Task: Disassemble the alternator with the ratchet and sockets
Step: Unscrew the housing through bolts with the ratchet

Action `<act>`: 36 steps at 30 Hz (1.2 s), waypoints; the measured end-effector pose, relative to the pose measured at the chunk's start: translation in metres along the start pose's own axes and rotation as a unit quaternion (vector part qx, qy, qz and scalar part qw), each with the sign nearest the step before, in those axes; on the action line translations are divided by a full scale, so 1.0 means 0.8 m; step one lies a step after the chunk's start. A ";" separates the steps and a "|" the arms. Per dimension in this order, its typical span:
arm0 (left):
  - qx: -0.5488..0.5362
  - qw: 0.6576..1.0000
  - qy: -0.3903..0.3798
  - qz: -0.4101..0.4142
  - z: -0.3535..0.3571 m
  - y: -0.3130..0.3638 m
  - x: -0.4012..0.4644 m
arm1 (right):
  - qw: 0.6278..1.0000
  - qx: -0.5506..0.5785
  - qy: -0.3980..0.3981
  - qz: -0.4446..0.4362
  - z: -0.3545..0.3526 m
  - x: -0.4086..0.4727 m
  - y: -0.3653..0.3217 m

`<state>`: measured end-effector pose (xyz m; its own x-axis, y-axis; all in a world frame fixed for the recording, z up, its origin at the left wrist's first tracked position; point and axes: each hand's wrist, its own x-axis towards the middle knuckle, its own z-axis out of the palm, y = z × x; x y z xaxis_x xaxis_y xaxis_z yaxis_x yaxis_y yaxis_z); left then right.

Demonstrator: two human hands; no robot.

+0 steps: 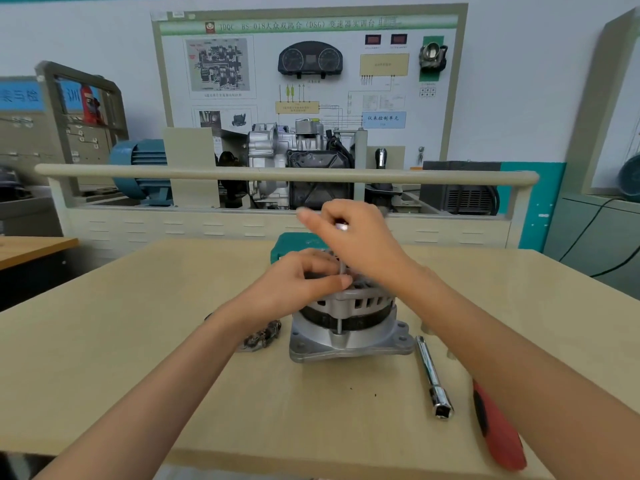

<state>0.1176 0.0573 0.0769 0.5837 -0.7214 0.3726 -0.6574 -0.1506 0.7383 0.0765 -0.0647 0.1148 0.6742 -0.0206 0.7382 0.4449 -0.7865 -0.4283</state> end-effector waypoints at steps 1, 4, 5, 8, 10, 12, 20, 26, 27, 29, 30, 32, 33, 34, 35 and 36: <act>-0.011 1.000 -0.008 -0.009 -0.002 0.001 -0.001 | 0.995 0.096 -0.003 0.026 0.001 0.004 -0.001; -0.042 0.999 -0.008 -0.028 -0.005 -0.001 0.001 | 0.979 0.192 -0.025 0.062 0.001 0.008 -0.006; -0.056 0.998 -0.002 -0.032 -0.004 -0.002 0.002 | 0.983 0.175 -0.030 0.055 0.000 0.006 -0.007; -0.091 0.995 0.036 -0.033 0.006 -0.004 0.002 | 0.993 -0.111 -0.025 -0.023 -0.004 -0.001 -0.005; -0.087 0.992 0.080 -0.030 0.013 -0.003 0.003 | 0.938 -0.344 0.014 -0.027 0.002 -0.005 -0.009; -0.054 0.989 0.126 -0.052 0.020 -0.003 0.005 | 0.898 -0.437 0.040 0.014 0.007 -0.006 -0.016; 0.011 0.997 0.068 -0.036 0.018 0.006 0.001 | 0.969 -0.238 0.049 -0.040 -0.003 0.003 0.003; -0.016 0.999 0.018 -0.048 0.003 0.005 0.003 | 0.994 0.037 0.104 -0.013 0.008 0.003 0.025; -0.021 0.998 0.016 -0.050 0.001 0.005 0.003 | 0.991 0.066 0.114 -0.006 0.009 0.003 0.027; -0.036 0.997 0.038 -0.055 0.001 0.003 0.005 | 0.986 0.099 0.135 0.006 0.010 0.002 0.031; -0.043 0.996 0.056 -0.061 0.003 0.003 0.005 | 0.986 0.093 0.138 0.003 0.010 0.001 0.032; -0.047 0.992 0.085 -0.077 0.007 0.003 0.006 | 0.991 0.031 0.130 -0.029 0.009 0.000 0.030; -0.038 0.991 0.098 -0.087 0.010 0.004 0.007 | 0.991 -0.022 0.121 -0.056 0.007 0.001 0.027; -0.027 0.989 0.108 -0.098 0.010 0.005 0.007 | 0.987 -0.081 0.108 -0.083 0.005 0.002 0.022; -0.020 0.987 0.114 -0.109 0.010 0.007 0.008 | 0.981 -0.137 0.088 -0.105 0.003 0.004 0.016; -0.018 0.987 0.114 -0.116 0.009 0.009 0.008 | 0.974 -0.183 0.058 -0.120 0.000 0.006 0.010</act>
<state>0.1134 0.0467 0.0802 0.8110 -0.4996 0.3044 -0.4786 -0.2673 0.8364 0.0834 -0.0708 0.1149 0.4958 0.1374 0.8575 0.3272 -0.9442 -0.0379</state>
